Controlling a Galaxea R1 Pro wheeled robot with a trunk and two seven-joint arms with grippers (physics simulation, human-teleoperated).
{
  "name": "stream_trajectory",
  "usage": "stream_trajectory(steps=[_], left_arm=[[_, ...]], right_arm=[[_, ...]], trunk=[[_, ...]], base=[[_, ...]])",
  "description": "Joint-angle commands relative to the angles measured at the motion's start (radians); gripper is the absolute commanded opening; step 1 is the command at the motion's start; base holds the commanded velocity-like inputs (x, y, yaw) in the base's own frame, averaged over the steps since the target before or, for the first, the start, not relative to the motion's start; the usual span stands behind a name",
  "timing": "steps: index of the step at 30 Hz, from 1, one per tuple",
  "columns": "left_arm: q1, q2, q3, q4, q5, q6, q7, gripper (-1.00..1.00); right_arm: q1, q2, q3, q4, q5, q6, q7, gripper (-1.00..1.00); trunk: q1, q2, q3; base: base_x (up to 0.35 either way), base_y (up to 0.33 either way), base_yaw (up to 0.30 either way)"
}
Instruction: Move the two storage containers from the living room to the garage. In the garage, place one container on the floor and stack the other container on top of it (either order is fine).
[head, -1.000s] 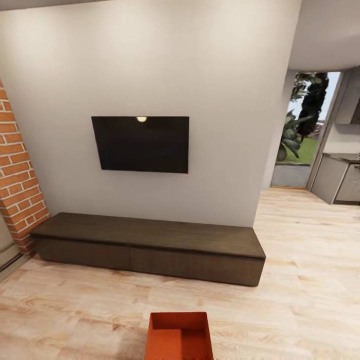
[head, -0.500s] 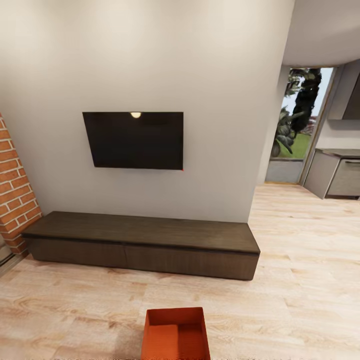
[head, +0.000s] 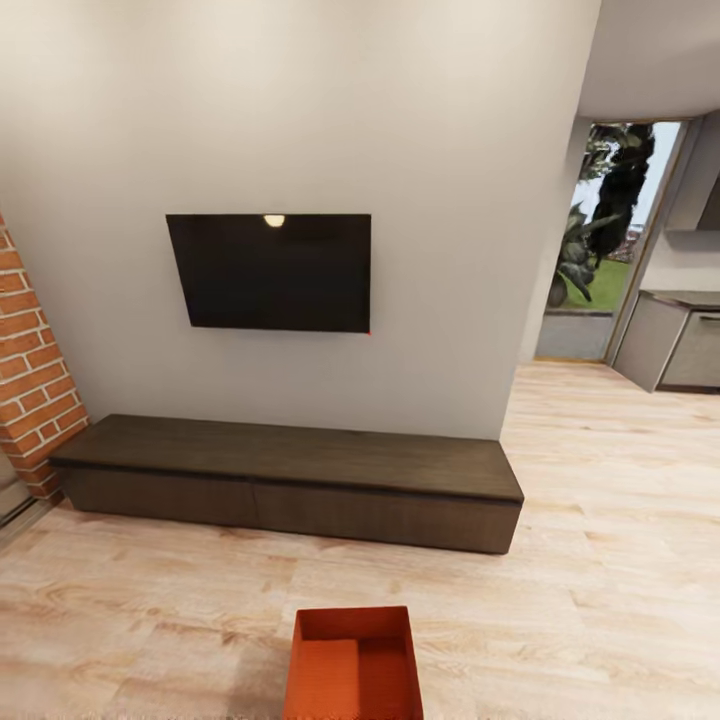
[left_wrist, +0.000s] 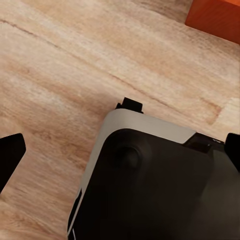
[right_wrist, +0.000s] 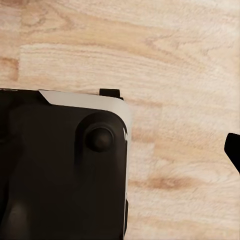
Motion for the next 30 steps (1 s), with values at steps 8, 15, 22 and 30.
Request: stream_trajectory(steps=[8, 15, 22, 30], left_arm=[[-0.001, 0.000, 0.007, 0.001, 0.000, -0.003, 0.001, 1.00], [-0.001, 0.000, 0.006, 0.001, 0.000, -0.003, 0.001, 1.00], [-0.001, 0.000, 0.007, 0.001, 0.000, -0.003, 0.001, 1.00], [-0.001, 0.000, 0.006, 0.001, 0.000, -0.003, 0.001, 1.00]], right_arm=[[-0.001, 0.001, 0.007, 0.003, -0.008, -0.005, -0.004, 1.00], [-0.001, 0.000, 0.008, 0.003, -0.009, -0.004, -0.004, 1.00], [-0.001, 0.000, 0.007, 0.003, -0.010, -0.004, -0.001, 1.00], [-0.001, 0.000, 0.007, 0.003, -0.010, -0.004, 0.000, 1.00]], trunk=[[0.000, -0.001, -0.010], [0.000, -0.001, -0.015], [0.000, -0.001, -0.025], [0.000, -0.001, -0.038]], base=[[0.000, 0.000, 0.107], [0.000, 0.000, 0.079], [0.000, 0.000, 0.013], [0.000, 0.000, 0.001]])
